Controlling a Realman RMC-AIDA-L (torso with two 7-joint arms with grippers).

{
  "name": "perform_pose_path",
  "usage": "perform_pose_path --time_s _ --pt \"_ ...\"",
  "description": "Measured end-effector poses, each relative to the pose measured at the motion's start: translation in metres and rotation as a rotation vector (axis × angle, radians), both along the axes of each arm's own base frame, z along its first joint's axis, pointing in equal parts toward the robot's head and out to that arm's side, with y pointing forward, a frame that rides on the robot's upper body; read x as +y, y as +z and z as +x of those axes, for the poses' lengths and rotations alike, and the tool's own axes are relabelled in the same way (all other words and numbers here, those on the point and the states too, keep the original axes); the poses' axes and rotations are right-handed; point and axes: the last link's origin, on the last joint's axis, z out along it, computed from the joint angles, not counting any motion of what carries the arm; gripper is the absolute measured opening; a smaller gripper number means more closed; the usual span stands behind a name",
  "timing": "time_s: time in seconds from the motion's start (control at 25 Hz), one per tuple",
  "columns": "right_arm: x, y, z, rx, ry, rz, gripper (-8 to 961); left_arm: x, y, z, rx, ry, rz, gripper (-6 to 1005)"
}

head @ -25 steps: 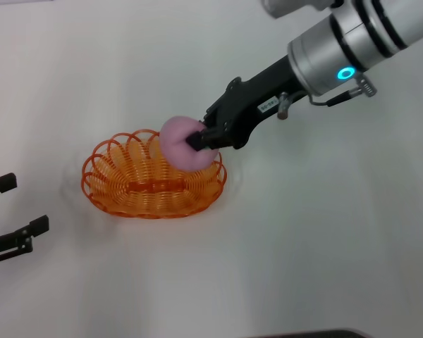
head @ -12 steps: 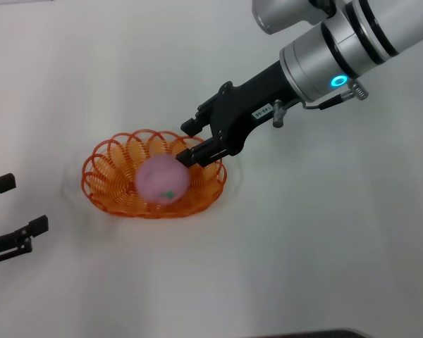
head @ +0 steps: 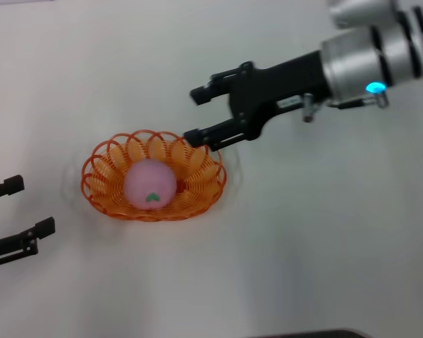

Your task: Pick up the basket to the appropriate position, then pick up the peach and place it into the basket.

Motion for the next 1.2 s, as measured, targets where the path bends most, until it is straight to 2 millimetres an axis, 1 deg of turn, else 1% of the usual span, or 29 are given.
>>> perform_pose_path --time_s 0.08,0.2,0.32,0.44,0.56,0.68,0.72,0.92,1.2 --pt "-0.006 0.005 0.013 0.046 -0.002 0.037 812 -0.001 -0.001 0.0 -0.007 0.002 -0.002 880" --pt "-0.018 0.012 0.039 0.116 -0.006 0.117 813 -0.001 -0.002 0.0 -0.014 0.004 -0.005 879" --pt "-0.027 0.019 0.06 0.148 -0.017 0.185 815 -0.001 -0.002 0.001 -0.015 0.002 -0.007 879" --pt "-0.033 0.023 0.079 0.155 -0.046 0.236 816 -0.001 -0.004 0.001 -0.022 0.003 -0.011 878" --pt "-0.038 0.023 0.093 0.162 -0.071 0.267 818 -0.001 -0.008 0.002 -0.029 0.002 -0.024 877" --pt "-0.043 0.021 0.101 0.165 -0.063 0.286 820 -0.001 -0.011 0.0 -0.024 0.008 -0.026 876" --pt "-0.047 0.019 0.104 0.164 -0.036 0.289 820 -0.001 -0.012 0.0 -0.026 0.01 -0.026 876" --pt "-0.055 0.015 0.11 0.141 -0.002 0.287 820 -0.003 -0.015 0.0 -0.02 0.003 -0.046 875" --pt "-0.061 0.013 0.117 0.097 0.002 0.254 818 -0.003 -0.016 0.0 -0.016 0.003 -0.064 876"
